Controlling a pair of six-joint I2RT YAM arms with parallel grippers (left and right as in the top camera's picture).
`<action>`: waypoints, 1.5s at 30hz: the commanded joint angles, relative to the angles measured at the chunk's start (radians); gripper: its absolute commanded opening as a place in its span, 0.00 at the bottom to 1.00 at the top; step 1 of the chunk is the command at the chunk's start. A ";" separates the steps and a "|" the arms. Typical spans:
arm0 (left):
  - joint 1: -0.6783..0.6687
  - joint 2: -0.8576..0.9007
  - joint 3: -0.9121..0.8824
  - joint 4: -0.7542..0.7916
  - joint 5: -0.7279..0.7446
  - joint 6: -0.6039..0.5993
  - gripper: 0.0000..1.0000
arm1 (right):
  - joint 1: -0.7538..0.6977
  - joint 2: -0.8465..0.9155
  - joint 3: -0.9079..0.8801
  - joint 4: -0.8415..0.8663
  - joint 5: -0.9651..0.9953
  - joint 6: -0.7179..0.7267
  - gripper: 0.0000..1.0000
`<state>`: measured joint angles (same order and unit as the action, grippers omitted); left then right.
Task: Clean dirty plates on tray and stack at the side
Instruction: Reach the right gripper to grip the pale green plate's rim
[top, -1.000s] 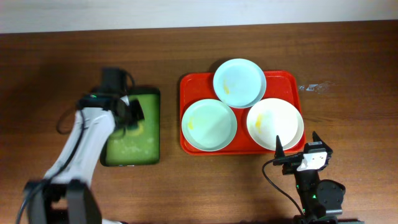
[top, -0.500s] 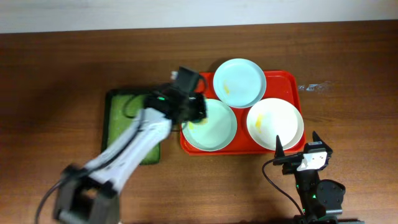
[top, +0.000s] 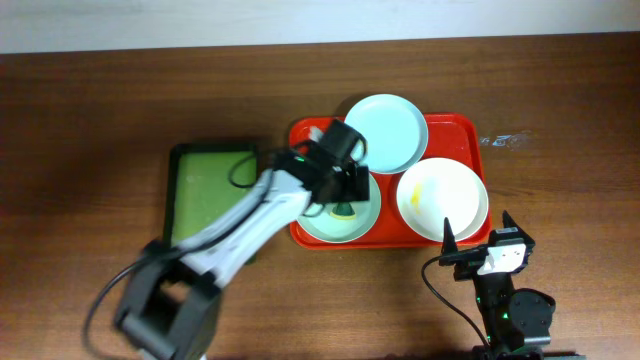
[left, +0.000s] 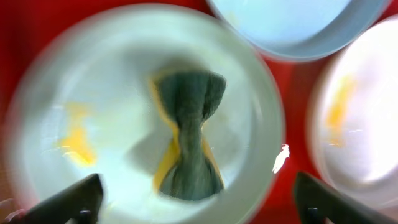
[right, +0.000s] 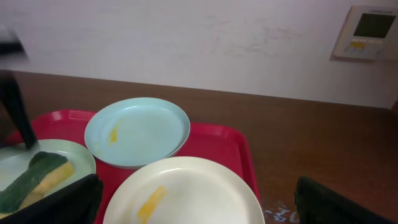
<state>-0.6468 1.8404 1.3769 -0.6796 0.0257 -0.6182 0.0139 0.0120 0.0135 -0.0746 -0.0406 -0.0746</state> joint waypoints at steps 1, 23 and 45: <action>0.069 -0.192 0.039 -0.150 -0.050 0.051 0.99 | 0.006 -0.007 -0.008 -0.003 0.012 0.011 0.98; 0.100 -0.219 0.032 -0.340 -0.101 0.055 0.99 | 0.006 0.914 0.973 -0.326 -1.102 0.238 0.99; 0.100 -0.219 0.032 -0.347 -0.101 0.055 0.99 | 0.254 1.738 0.996 -0.292 -0.214 0.418 0.30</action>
<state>-0.5518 1.6157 1.4097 -1.0271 -0.0681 -0.5793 0.2592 1.7344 0.9894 -0.3695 -0.2485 0.3695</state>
